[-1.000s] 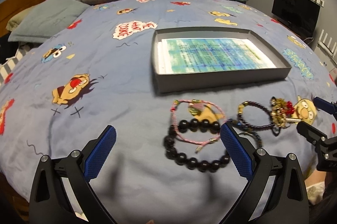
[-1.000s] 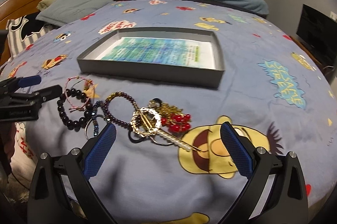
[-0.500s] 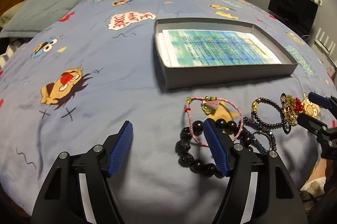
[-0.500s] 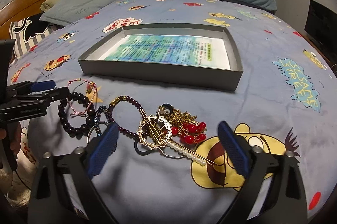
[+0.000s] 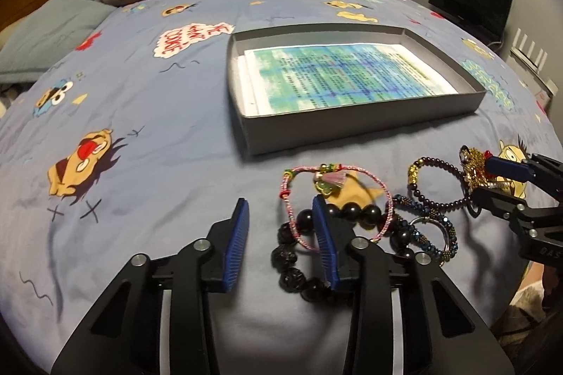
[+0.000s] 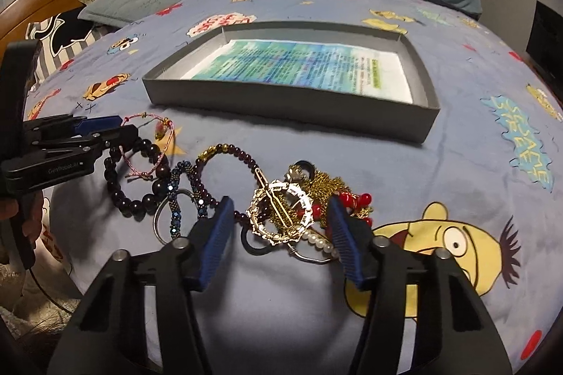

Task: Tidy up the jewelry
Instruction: 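Grasp the pink string bracelet with the left tool while the right tool grasps the gold ring brooch, then carry both pieces into the grey box and open both tools to release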

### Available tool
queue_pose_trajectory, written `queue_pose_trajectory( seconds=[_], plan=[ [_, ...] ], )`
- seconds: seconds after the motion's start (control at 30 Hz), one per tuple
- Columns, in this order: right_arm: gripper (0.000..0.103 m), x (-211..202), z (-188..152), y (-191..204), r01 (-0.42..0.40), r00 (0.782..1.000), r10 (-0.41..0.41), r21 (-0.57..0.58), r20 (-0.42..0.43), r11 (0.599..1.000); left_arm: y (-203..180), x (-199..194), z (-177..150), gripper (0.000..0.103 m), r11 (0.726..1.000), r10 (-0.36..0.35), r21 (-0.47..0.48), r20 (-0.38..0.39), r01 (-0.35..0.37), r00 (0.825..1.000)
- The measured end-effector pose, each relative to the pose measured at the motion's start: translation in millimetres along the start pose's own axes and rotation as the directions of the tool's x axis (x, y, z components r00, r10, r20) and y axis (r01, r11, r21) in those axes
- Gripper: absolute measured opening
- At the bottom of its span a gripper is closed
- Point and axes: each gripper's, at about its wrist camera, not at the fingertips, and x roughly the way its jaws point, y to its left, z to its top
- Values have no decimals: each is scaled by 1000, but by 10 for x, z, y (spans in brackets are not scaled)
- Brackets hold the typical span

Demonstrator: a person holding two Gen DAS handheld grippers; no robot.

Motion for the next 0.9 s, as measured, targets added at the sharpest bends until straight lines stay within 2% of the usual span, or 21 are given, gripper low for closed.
queue_pose_trajectory(
  seconds=[0.1,0.17,0.27,0.67,0.9],
  plan=[
    [41,12,-12,10,10,1000,-10,-10,-3,1000,-28,-5,0,24,1000,-15,6,5,15,1000],
    [41,-8,-15,3,10,1000,-10,-7,3,1000,-41,-19,-1,13,1000,-17,11,10,17,1000],
    [38,-54,-12,-8,10,1000,-10,-4,19,1000,-37,-55,5,4,999,-37,9,20,37,999],
    [38,-212,69,-66,15,997,-15,0,78,1000,-63,-312,114,3,997,-79,31,91,77,993],
    [38,-348,193,-96,21,993,-20,-1,116,1000,-91,-592,301,3,994,-100,59,164,91,981]
  ],
)
